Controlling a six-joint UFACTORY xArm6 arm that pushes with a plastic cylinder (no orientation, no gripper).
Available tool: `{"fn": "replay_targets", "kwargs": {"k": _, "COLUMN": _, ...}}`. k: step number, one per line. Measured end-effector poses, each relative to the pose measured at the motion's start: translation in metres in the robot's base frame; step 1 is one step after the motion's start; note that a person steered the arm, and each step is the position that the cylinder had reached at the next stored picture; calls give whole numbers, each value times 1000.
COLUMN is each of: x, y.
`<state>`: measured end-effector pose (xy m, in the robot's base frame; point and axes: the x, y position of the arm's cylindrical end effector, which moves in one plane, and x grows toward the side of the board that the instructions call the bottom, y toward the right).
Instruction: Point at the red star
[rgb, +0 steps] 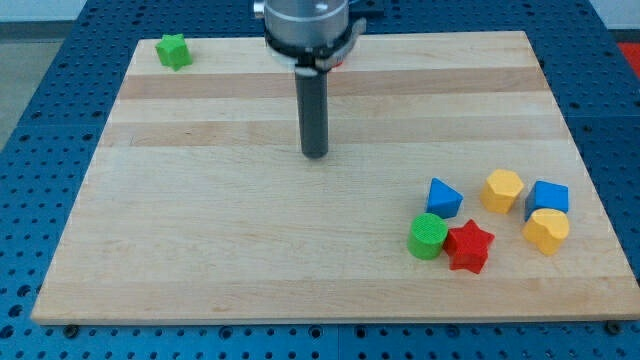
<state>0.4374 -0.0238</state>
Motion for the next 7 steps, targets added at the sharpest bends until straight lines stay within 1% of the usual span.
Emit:
{"fn": "replay_targets", "kwargs": {"k": 1, "x": 53, "y": 0}}
{"fn": "replay_targets", "kwargs": {"k": 3, "x": 174, "y": 6}}
{"fn": "replay_targets", "kwargs": {"k": 4, "x": 180, "y": 34}}
{"fn": "replay_targets", "kwargs": {"k": 6, "x": 180, "y": 126}}
{"fn": "replay_targets", "kwargs": {"k": 7, "x": 172, "y": 159}}
